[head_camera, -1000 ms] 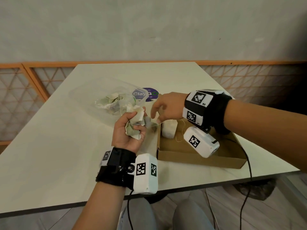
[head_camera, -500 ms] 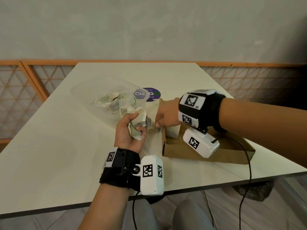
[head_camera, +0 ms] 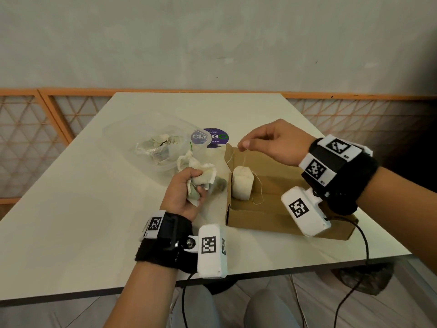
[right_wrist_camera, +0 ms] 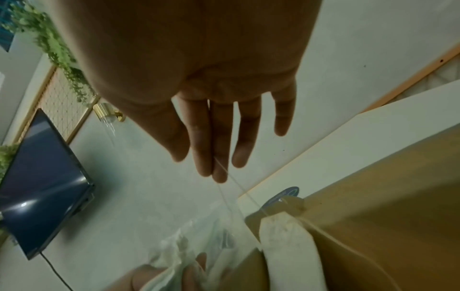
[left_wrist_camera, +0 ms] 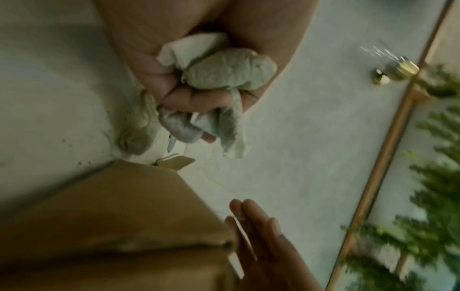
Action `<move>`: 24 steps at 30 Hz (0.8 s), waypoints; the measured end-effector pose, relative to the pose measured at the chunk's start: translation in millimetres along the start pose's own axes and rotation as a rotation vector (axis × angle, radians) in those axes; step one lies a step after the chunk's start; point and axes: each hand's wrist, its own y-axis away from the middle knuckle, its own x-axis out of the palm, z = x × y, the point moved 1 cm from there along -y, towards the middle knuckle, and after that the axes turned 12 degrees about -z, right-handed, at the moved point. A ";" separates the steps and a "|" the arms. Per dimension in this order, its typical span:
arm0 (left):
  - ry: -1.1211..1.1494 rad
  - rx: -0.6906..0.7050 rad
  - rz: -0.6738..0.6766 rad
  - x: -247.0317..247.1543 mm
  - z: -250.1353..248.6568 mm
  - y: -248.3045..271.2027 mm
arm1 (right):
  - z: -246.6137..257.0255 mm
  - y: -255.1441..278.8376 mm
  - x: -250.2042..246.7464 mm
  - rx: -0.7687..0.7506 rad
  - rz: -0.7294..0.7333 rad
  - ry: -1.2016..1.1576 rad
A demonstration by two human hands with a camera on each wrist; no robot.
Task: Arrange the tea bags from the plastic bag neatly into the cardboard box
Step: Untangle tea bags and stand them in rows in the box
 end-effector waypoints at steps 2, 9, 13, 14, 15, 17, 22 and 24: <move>-0.102 0.053 -0.055 0.3 0.8 0.2 | -5.9 1.8 3.0 0.013 0.027 0.061; -0.081 0.001 -0.090 0.3 -9.5 8.1 | -18.5 1.3 8.1 0.076 0.111 0.239; -0.070 -0.137 -0.056 0.8 -24.3 13.7 | -20.6 3.6 6.0 0.088 0.195 0.293; -0.077 -0.157 -0.050 0.1 -27.5 15.9 | -21.2 5.9 6.4 0.088 0.221 0.315; -0.081 -0.173 -0.046 -0.3 -30.8 18.3 | -22.3 8.0 7.4 0.087 0.232 0.323; -0.090 -0.192 -0.059 -2.5 -36.1 24.2 | -23.6 11.0 10.2 0.071 0.198 0.288; -0.159 -0.288 -0.070 -5.7 -43.1 31.4 | -9.1 3.9 14.8 0.048 0.197 0.243; -0.173 -0.360 -0.031 -3.3 -43.5 30.4 | -0.3 -0.3 16.0 0.031 0.231 0.269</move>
